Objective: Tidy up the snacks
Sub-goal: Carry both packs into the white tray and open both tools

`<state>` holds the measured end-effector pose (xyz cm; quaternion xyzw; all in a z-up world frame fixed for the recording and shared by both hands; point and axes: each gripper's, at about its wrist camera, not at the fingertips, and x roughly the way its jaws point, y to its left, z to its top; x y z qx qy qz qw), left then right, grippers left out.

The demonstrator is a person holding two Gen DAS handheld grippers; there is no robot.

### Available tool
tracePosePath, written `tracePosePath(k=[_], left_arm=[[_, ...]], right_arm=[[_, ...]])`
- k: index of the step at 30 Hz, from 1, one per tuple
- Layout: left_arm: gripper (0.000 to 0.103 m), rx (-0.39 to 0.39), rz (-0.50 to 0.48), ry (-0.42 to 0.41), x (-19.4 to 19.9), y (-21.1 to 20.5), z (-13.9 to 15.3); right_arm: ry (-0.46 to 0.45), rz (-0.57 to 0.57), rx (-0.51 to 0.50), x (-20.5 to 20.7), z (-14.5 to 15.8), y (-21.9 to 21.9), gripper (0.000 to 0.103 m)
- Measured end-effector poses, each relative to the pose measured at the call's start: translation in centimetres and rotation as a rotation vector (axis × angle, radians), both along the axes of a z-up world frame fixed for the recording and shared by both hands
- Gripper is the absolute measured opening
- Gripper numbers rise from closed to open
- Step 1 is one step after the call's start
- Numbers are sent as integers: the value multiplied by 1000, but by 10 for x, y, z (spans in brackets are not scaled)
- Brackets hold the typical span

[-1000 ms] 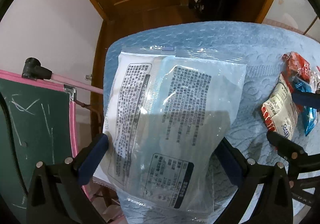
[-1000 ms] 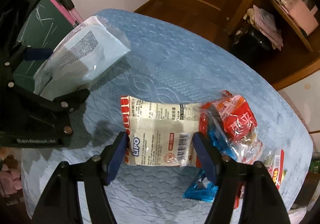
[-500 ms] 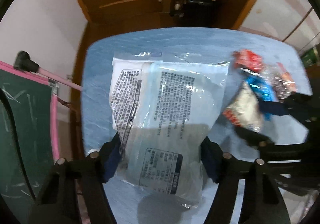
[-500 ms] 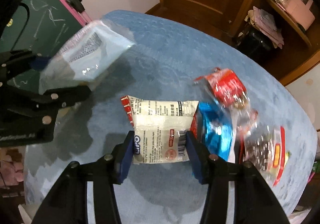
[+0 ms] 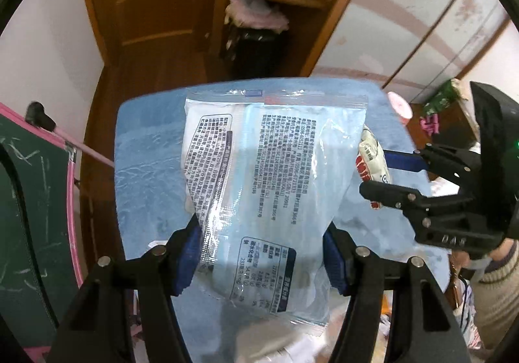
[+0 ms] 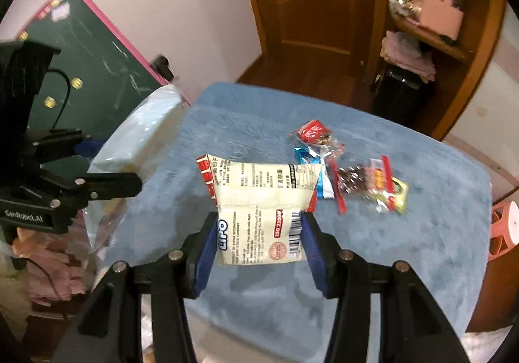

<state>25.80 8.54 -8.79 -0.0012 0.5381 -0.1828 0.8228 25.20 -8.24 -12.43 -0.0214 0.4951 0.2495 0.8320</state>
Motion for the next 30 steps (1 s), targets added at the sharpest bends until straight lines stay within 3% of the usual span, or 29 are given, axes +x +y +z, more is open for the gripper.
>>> tracePosePath(k=[7, 13, 16, 19, 23, 26, 28, 30], left_arm=[[63, -26, 1, -116, -99, -16, 61], [64, 29, 29, -212, -185, -38, 72], [64, 45, 57, -247, -231, -50, 61], [64, 0, 85, -244, -261, -55, 43], [64, -25, 111, -219, -286, -61, 13], [66, 11, 115, -206, -295, -66, -9], [73, 44, 137, -176, -296, -67, -26], [83, 6, 145, -112, -294, -64, -41]], right_arm=[[-82, -42, 99, -81, 52, -41, 51], [-166, -58, 120, -159, 75, -61, 51], [-217, -59, 126, -201, 77, -67, 51], [-258, -67, 105, -238, 68, -65, 51], [-279, -76, 46, -274, 46, -62, 51], [-273, -42, -13, -294, 25, -52, 55], [-287, -22, -68, -304, 11, -46, 63], [-293, -26, -127, -310, -2, -39, 68]])
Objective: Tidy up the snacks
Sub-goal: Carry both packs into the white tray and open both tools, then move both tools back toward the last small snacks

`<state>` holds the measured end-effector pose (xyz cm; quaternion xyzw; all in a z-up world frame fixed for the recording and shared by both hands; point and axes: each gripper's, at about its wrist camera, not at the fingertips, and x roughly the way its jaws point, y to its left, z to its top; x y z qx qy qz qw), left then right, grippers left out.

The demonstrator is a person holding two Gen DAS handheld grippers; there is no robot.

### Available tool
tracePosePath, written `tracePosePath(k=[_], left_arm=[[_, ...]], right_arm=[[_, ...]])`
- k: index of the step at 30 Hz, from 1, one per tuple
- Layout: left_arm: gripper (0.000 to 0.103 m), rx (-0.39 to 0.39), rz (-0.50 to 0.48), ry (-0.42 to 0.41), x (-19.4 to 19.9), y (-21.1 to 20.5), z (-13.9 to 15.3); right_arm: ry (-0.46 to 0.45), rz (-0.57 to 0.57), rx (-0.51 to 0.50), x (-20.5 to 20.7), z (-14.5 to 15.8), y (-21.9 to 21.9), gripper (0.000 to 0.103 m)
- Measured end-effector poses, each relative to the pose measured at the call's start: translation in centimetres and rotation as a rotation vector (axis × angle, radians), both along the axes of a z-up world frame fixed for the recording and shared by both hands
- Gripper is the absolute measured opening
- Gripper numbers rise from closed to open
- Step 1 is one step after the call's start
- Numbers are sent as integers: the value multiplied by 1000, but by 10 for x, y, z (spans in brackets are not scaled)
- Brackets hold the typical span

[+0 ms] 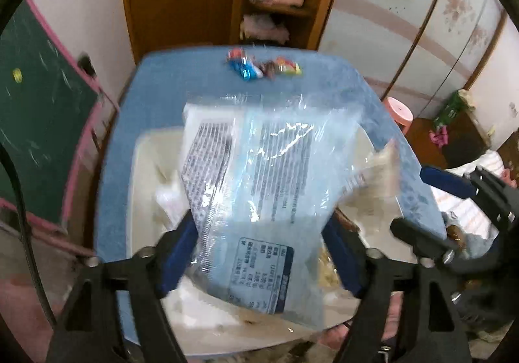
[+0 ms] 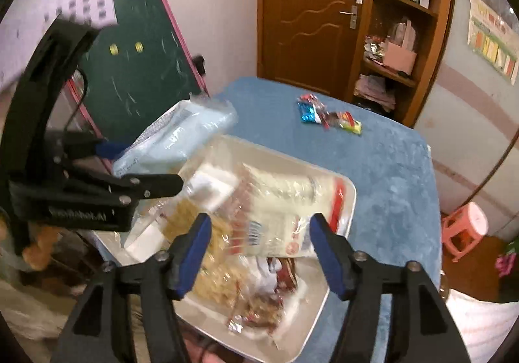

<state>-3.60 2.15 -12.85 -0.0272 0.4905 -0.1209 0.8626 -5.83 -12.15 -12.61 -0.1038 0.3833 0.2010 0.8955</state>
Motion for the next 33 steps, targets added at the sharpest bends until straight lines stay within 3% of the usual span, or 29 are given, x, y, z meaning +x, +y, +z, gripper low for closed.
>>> tracePosePath(k=[3, 6, 10, 20, 33], left_arm=[[86, -65, 28, 62, 1, 9, -14], [86, -41, 60, 76, 1, 14, -21], [87, -18, 68, 63, -2, 12, -23], [88, 51, 28, 16, 0, -3, -16], [88, 74, 17, 25, 6, -10, -20]], right_arm=[[1, -25, -42, -5, -12, 6, 74], [29, -33, -44, -5, -18, 8, 75], [85, -52, 39, 0, -20, 1, 75], [232, -84, 177, 7, -38, -10, 75], [251, -128, 205, 20, -42, -21, 75]])
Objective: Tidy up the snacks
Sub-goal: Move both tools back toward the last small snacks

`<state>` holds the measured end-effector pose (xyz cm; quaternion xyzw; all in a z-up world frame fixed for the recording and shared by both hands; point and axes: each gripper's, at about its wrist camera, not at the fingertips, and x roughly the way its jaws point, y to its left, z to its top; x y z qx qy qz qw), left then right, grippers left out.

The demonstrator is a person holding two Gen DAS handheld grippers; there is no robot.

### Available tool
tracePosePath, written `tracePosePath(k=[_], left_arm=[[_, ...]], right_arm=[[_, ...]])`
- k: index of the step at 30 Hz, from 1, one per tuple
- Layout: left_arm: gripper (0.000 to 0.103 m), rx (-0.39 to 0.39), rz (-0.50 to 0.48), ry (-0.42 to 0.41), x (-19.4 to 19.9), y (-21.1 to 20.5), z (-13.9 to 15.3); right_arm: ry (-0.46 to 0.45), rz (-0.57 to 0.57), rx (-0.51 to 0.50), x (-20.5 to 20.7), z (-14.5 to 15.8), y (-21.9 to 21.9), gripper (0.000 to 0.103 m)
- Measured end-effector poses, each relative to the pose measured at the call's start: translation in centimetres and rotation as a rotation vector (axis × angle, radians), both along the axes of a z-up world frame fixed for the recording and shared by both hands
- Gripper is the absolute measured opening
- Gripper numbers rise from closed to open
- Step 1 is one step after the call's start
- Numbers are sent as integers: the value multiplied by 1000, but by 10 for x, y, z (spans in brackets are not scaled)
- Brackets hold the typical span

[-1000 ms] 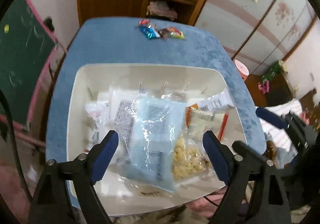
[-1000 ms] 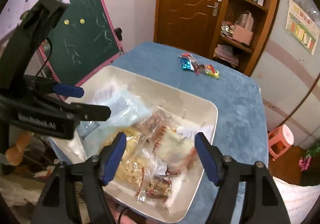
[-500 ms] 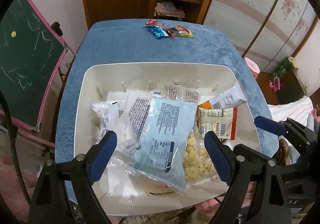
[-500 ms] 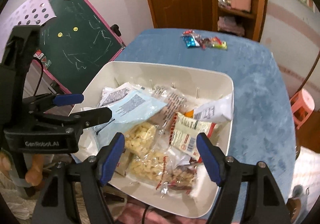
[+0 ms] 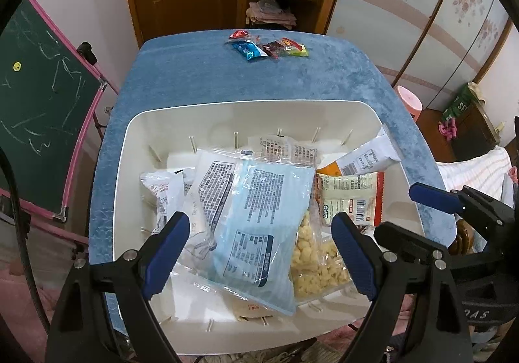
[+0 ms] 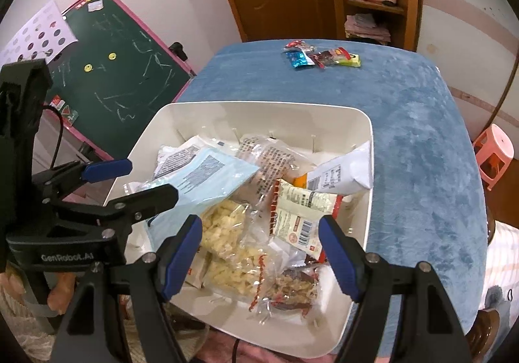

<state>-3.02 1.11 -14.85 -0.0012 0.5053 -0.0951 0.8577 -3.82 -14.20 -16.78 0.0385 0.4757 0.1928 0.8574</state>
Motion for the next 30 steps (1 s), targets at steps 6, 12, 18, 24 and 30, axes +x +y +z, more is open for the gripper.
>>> tracePosePath(k=[6, 12, 18, 24, 30], left_arm=[[88, 3, -2, 11, 6, -1, -4], [88, -2, 4, 17, 15, -1, -6], [88, 10, 20, -15, 26, 1, -2], [88, -7, -1, -27, 46, 2, 13], [88, 34, -42, -101, 79, -6, 55]], right_arm=[[21, -26, 7, 8, -5, -6, 75], [3, -31, -2, 13, -6, -7, 75], [-33, -51, -33, 23, -3, -10, 75], [-76, -92, -49, 40, 12, -20, 75], [-85, -119, -32, 73, 32, -36, 75]])
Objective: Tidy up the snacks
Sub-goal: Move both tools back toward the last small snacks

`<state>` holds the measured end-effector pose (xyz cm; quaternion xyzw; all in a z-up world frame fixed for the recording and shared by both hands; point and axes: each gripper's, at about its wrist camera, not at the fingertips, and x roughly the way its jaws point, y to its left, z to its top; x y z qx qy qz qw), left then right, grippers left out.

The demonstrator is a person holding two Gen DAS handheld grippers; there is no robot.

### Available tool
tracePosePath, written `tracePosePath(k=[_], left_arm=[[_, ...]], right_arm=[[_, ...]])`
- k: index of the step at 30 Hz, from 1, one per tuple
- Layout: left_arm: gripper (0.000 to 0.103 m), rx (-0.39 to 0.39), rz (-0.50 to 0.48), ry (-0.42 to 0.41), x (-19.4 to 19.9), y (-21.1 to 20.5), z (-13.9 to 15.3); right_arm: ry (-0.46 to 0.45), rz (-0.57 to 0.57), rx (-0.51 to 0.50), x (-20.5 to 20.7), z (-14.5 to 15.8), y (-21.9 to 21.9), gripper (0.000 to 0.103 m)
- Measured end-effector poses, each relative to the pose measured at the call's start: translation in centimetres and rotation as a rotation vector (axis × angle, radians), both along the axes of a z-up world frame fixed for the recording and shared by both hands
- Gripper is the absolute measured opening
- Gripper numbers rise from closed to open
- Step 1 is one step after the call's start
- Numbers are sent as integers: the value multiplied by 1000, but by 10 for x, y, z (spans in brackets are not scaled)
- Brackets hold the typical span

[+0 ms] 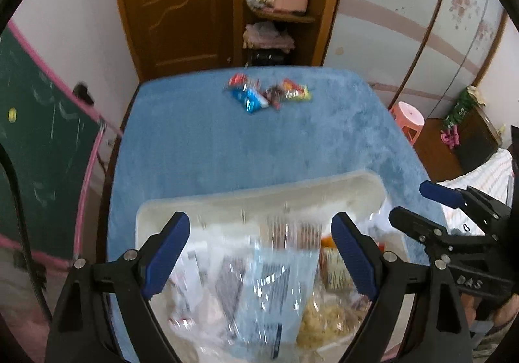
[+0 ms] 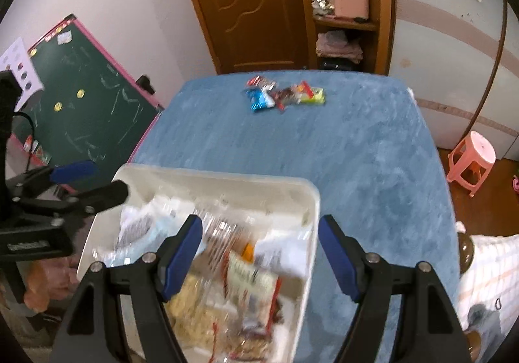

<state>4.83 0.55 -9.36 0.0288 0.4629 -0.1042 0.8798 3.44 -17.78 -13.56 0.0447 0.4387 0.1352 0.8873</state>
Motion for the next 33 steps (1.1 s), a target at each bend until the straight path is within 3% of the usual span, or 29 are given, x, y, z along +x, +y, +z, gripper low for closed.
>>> tracePosePath(k=[9, 16, 19, 23, 28, 33], left_arm=[[88, 54, -18, -92, 92, -10, 69], [88, 169, 37, -96, 205, -28, 77], [88, 190, 80, -61, 255, -32, 55], [88, 163, 103, 91, 305, -37, -11], [82, 179, 134, 232, 332, -48, -99], [82, 86, 177, 296, 346, -46, -140]], right_arm=[[-126, -24, -68, 92, 71, -26, 71], [-114, -42, -177, 201, 82, -37, 71], [-69, -46, -234, 251, 63, -39, 71], [54, -45, -202, 303, 13, -41, 71], [226, -45, -51, 340, -62, -40, 56], [306, -53, 74, 357, -105, -35, 48]])
